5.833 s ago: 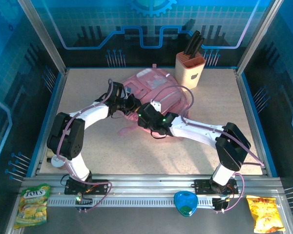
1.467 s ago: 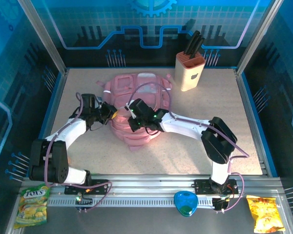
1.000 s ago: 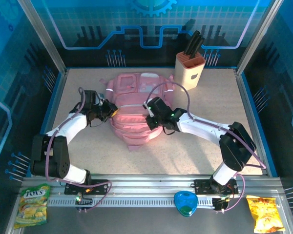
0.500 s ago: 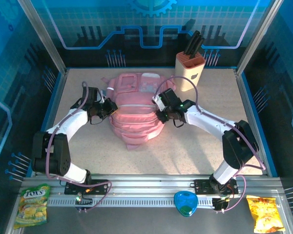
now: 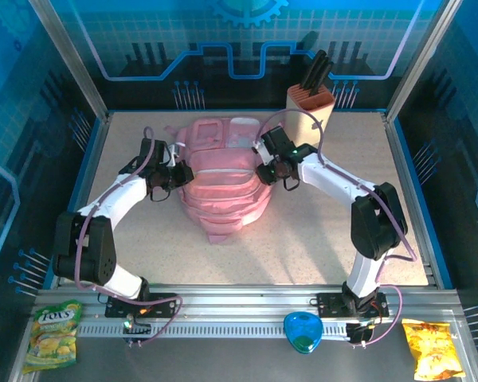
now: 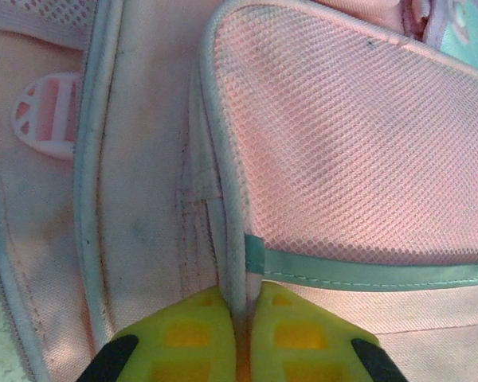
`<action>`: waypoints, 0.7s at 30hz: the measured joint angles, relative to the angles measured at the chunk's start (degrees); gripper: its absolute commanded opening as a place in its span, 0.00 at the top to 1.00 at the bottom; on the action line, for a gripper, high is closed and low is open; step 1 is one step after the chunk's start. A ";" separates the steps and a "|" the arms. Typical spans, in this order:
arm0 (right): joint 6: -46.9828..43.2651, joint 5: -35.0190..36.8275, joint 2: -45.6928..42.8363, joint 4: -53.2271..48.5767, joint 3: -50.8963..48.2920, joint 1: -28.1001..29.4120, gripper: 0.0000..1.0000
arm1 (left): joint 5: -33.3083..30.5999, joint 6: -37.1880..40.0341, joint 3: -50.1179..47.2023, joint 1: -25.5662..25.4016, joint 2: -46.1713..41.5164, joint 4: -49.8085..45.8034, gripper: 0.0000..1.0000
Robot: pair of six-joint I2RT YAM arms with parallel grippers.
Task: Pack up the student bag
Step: Zip the student bag at the top-center of the table, then reset both arms
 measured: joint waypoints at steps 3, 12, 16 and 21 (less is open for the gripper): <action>3.17 0.87 -0.96 0.42 -0.20 -1.14 0.50 | -1.14 -0.22 -0.02 -0.04 -0.57 0.13 0.72; 9.05 6.95 -22.82 8.11 -14.73 -2.86 0.00 | -17.75 -3.10 -5.62 0.07 -14.97 4.76 0.08; 9.27 15.52 -31.76 13.94 -23.50 -5.77 0.00 | -28.65 -3.52 -11.37 1.31 -20.11 9.62 0.01; 7.80 24.13 -37.40 24.37 -36.63 -12.17 0.00 | -40.96 -1.57 -23.39 2.99 -22.60 19.91 0.01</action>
